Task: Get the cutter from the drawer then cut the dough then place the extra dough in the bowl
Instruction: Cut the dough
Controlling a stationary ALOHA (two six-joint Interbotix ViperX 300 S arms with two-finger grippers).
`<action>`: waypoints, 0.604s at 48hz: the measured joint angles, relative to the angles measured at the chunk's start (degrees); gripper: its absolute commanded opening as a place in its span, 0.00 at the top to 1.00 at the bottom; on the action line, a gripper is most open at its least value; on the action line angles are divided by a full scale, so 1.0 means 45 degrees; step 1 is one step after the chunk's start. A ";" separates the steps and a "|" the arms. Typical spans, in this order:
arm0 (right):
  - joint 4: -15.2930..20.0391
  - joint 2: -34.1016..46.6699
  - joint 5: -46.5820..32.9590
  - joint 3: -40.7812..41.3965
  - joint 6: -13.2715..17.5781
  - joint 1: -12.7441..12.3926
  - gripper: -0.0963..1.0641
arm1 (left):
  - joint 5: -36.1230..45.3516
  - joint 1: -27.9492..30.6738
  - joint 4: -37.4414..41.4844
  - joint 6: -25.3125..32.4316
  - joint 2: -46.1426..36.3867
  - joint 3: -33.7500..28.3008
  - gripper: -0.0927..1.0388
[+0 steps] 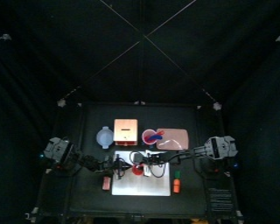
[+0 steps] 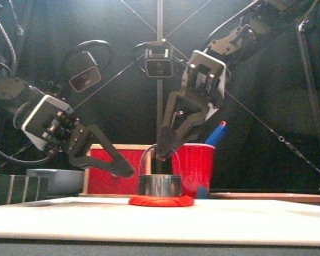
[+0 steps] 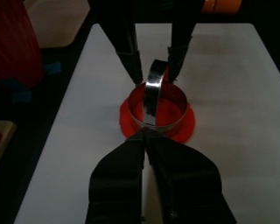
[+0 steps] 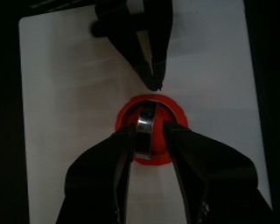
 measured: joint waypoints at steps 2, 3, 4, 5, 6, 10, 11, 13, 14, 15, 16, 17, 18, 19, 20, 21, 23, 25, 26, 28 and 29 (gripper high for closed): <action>0.0000 -0.0020 0.0098 -0.0039 0.0000 0.0000 0.30 | 0.0000 0.0039 0.0020 0.0000 0.0098 -0.0020 0.49; 0.0000 -0.0020 0.0137 -0.0059 0.0000 0.0000 0.30 | 0.0000 0.0039 0.0020 0.0000 0.0117 -0.0059 0.49; 0.0000 0.0000 0.0176 -0.0078 0.0000 0.0000 0.30 | 0.0000 0.0039 0.0020 0.0000 0.0156 -0.0059 0.49; 0.0000 0.0000 0.0176 -0.0117 0.0000 0.0000 0.30 | 0.0000 0.0039 0.0020 0.0000 0.0195 -0.0078 0.50; -0.0020 0.0000 0.0176 -0.0137 0.0000 -0.0020 0.30 | 0.0000 0.0059 0.0020 0.0000 0.0215 -0.0098 0.50; 0.0000 0.0000 0.0195 -0.0234 0.0000 -0.0020 0.30 | 0.0000 0.0059 0.0020 0.0000 0.0332 -0.0176 0.50; -0.0020 0.0000 0.0215 -0.0273 0.0000 -0.0020 0.30 | 0.0000 0.0059 0.0020 -0.0020 0.0371 -0.0195 0.50; 0.0000 0.0000 0.0215 -0.0313 0.0000 0.0000 0.30 | 0.0000 0.0059 0.0020 0.0000 0.0391 -0.0254 0.50; -0.0020 0.0020 0.0195 -0.0313 0.0000 -0.0020 0.30 | 0.0000 0.0078 0.0020 0.0000 0.0391 -0.0273 0.50; 0.0000 0.0039 0.0195 -0.0332 0.0000 0.0000 0.30 | 0.0000 0.0078 0.0020 0.0000 0.0391 -0.0293 0.50; -0.0020 0.0059 0.0215 -0.0352 0.0000 0.0000 0.30 | 0.0000 0.0078 0.0020 0.0000 0.0391 -0.0313 0.50; -0.0020 0.0078 0.0215 -0.0352 0.0000 -0.0020 0.30 | 0.0000 0.0098 0.0020 0.0000 0.0391 -0.0332 0.50; -0.0020 0.0098 0.0215 -0.0352 0.0000 0.0000 0.30 | 0.0000 0.0078 0.0020 0.0000 0.0391 -0.0352 0.50; -0.0020 0.0137 0.0215 -0.0352 0.0000 -0.0020 0.30 | 0.0000 0.0098 0.0039 0.0000 0.0410 -0.0352 0.50; -0.0020 0.0156 0.0215 -0.0352 0.0000 -0.0020 0.30 | 0.0000 0.0098 0.0020 0.0000 0.0391 -0.0371 0.50; -0.0020 0.0176 0.0215 -0.0371 0.0000 -0.0020 0.30 | 0.0000 0.0098 0.0020 0.0000 0.0410 -0.0391 0.50; -0.0020 0.0215 0.0215 -0.0391 0.0000 -0.0020 0.30 | 0.0000 0.0117 0.0039 0.0000 0.0430 -0.0410 0.50; -0.0020 0.0234 0.0215 -0.0391 0.0000 -0.0020 0.30 | 0.0000 0.0117 0.0020 0.0000 0.0469 -0.0410 0.50; -0.0020 0.0254 0.0215 -0.0391 0.0000 -0.0020 0.30 | 0.0000 0.0156 0.0039 0.0000 0.0508 -0.0430 0.50; -0.0020 0.0273 0.0215 -0.0410 0.0000 -0.0020 0.30 | 0.0020 0.0156 0.0020 0.0000 0.0586 -0.0430 0.50; -0.0020 0.0273 0.0215 -0.0430 0.0000 -0.0020 0.30 | 0.0020 0.0176 0.0039 0.0000 0.0625 -0.0449 0.50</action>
